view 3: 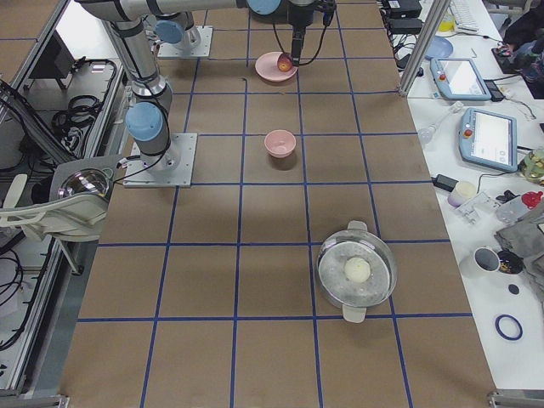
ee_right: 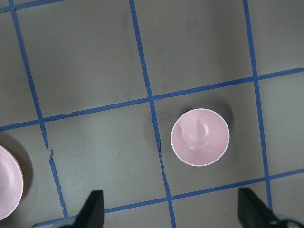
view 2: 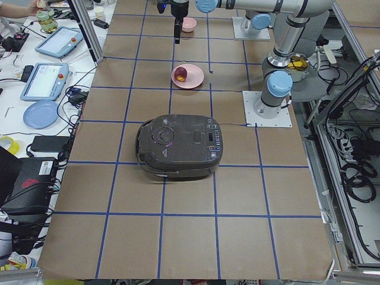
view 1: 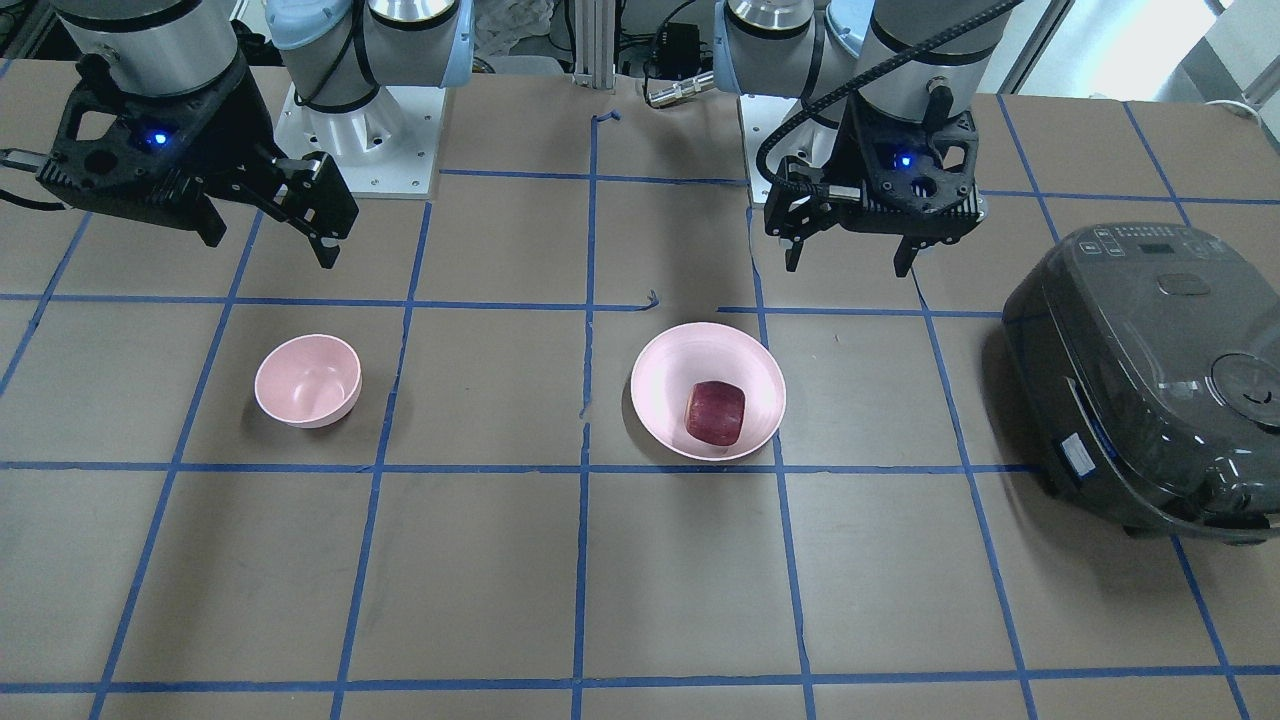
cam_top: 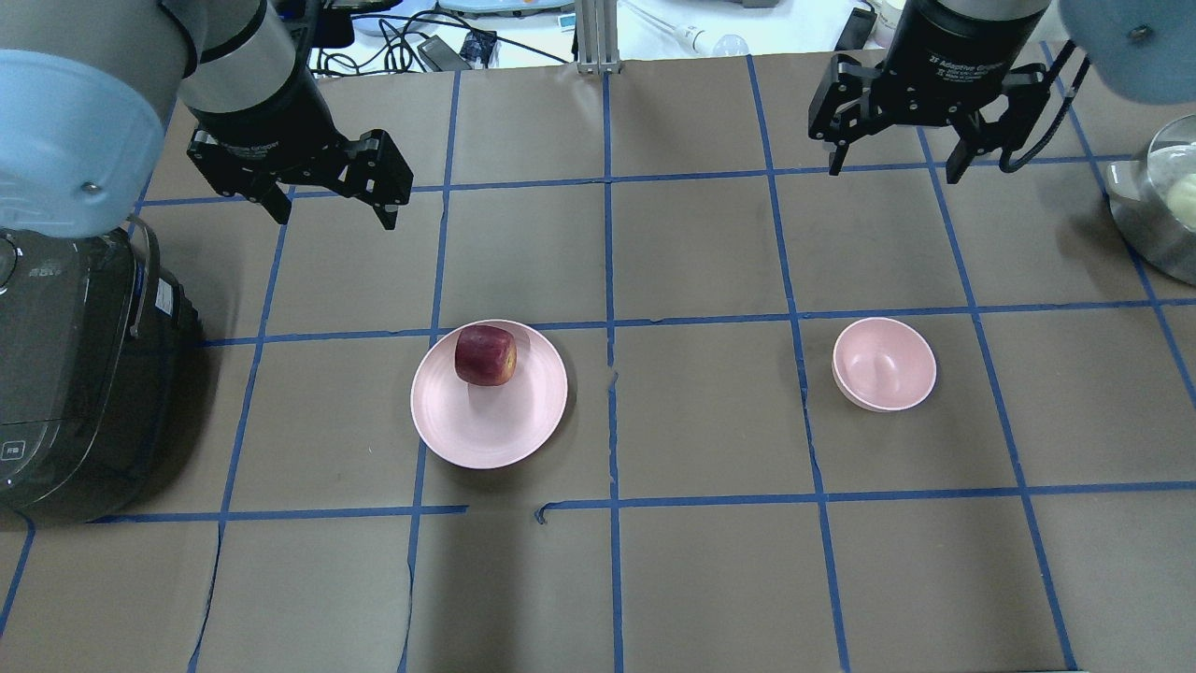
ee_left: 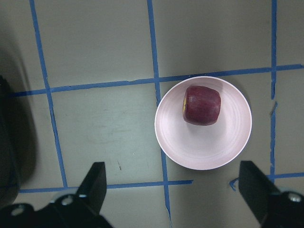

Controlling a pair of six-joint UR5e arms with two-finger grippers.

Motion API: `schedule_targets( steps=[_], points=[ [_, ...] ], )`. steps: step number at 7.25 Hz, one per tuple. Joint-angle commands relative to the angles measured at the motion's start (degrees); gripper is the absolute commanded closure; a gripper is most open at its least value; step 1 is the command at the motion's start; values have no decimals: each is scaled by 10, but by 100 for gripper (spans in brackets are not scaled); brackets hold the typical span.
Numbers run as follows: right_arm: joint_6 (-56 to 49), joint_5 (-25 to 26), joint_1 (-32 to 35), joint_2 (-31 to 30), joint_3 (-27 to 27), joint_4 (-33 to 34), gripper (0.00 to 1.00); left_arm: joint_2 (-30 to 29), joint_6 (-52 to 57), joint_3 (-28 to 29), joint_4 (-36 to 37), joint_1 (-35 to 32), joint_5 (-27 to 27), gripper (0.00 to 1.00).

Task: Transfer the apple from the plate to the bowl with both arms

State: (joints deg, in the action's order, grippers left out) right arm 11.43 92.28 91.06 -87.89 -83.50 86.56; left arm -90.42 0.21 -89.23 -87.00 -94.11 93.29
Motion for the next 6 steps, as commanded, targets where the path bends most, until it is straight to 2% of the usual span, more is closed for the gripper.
schedule_targets(
  steps=[1,6],
  points=[
    [0,-1,0,0,0,0,0,-3,0,1,0,0,-8,0],
    [2,-1,0,0,-1,1,0,-6,-1,-6,2,-5,-10,0]
  ],
)
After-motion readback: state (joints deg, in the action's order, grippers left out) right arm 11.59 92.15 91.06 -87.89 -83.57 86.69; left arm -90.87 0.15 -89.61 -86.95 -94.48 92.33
